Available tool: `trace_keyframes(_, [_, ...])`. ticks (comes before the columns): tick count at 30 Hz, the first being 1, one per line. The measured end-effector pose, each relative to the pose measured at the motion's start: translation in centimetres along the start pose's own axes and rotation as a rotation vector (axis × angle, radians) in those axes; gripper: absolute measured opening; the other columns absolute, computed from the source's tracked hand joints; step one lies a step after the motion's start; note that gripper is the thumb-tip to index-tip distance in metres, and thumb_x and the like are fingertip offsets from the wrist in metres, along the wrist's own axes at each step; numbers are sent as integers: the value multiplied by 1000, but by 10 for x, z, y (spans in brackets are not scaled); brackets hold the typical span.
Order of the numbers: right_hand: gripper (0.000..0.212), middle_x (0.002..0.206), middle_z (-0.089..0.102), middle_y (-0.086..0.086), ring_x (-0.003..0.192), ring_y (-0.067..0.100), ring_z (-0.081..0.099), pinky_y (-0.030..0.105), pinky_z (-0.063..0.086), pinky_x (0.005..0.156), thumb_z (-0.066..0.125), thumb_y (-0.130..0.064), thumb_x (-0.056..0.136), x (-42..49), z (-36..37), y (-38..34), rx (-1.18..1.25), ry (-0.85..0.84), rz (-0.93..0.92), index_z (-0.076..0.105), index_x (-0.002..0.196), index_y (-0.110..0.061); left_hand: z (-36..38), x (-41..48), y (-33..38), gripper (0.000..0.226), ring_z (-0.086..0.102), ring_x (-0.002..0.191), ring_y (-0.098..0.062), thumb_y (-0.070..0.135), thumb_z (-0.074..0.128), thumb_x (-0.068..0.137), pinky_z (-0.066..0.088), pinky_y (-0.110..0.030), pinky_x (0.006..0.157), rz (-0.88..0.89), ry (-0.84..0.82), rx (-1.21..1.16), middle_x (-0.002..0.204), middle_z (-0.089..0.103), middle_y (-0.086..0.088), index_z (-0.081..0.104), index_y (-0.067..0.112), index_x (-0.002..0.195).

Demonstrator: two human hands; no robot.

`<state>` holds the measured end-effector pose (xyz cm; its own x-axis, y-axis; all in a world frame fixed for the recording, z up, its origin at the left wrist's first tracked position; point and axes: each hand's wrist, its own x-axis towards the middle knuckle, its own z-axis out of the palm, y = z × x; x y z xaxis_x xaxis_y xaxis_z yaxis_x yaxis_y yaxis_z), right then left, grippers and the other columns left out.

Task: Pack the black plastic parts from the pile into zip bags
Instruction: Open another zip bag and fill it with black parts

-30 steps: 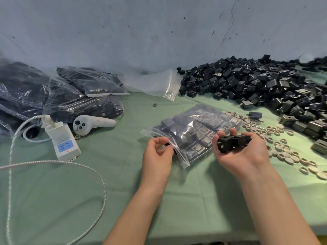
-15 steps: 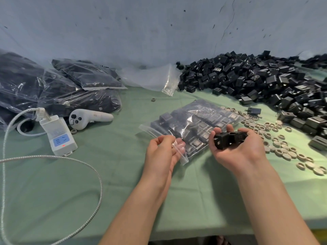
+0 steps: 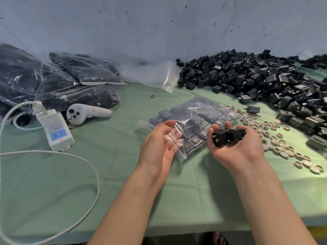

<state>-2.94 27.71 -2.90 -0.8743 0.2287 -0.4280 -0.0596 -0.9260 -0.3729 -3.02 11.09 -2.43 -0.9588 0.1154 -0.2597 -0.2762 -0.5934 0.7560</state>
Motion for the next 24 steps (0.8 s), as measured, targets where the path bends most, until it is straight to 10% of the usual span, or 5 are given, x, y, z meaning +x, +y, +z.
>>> trace_keyframes(5, [16,93,59,12,77,23,60,40,59,72,46,-25,93,-3,3,2,12,-43,-13,56,96,-13,-16,-5,0,19,59,74,-7,11,51,94,50,-20,72,451,425,623,92,64,-1,58,27,86])
trace_keyframes(7, [15,86,58,9,70,20,59,39,59,71,46,-25,93,-4,6,5,-4,-64,-5,56,92,-14,-10,-10,-2,18,57,64,2,11,55,93,43,-11,61,656,306,713,85,65,9,57,28,87])
trace_keyframes(12, [14,74,55,8,65,21,54,36,51,86,46,-24,89,-10,18,24,-70,-104,47,56,84,-15,11,-22,-31,5,61,76,-2,29,62,96,49,-18,71,535,-135,859,88,66,13,58,27,99])
trace_keyframes(24, [15,86,62,12,83,27,64,38,52,90,48,-22,88,-24,18,31,44,-241,184,59,84,-13,7,-22,-19,13,64,76,3,22,66,93,52,-18,73,479,-34,762,93,70,12,60,28,103])
